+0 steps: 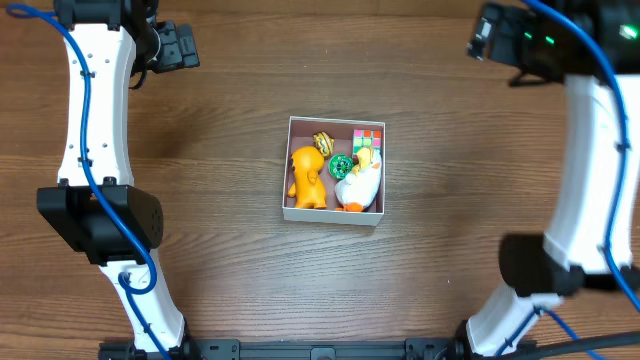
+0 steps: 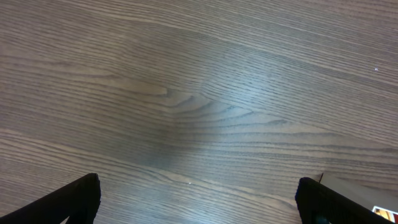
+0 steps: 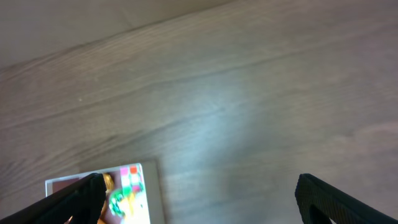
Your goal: Pack container
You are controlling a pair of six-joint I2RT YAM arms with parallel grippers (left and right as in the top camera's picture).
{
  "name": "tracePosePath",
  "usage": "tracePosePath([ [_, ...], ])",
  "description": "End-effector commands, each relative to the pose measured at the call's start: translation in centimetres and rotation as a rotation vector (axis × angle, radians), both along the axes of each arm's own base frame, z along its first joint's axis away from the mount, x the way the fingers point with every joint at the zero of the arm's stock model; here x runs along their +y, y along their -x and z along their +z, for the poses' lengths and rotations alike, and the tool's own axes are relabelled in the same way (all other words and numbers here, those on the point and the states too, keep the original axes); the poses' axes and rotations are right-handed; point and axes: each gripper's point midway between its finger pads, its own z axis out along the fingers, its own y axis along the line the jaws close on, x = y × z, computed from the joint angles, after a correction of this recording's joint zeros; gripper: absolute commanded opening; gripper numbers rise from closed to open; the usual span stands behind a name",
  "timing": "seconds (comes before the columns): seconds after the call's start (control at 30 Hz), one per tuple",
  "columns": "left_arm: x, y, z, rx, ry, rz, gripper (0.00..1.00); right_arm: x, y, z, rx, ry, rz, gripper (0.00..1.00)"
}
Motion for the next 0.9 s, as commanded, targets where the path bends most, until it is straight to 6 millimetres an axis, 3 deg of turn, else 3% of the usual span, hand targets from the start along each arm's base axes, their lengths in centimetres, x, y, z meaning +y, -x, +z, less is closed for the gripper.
tracePosePath([
  [0.0,-0.1,-0.2,1.1,-0.032,0.007,0.013,1.00,-2.0,4.2,0.3,0.026,-0.008,-0.077,1.00],
  [0.17,-0.1,-0.2,1.1,-0.032,0.007,0.013,1.00,-3.8,9.0,-2.9,0.137,-0.035,-0.188,1.00],
  [0.43,-0.1,-0.2,1.1,-0.032,0.007,0.013,1.00,-3.8,11.8,-3.3,0.082,-0.060,-0.245,1.00],
  [0.6,-0.1,-0.2,1.1,-0.032,0.007,0.013,1.00,-4.8,15.5,-5.2,0.094,-0.025,-0.336,1.00],
  [0.87,-0.1,-0.2,1.1,-0.032,0.007,0.013,1.00,-4.6,17.4,-6.2,0.054,-0.048,-0.361,1.00],
])
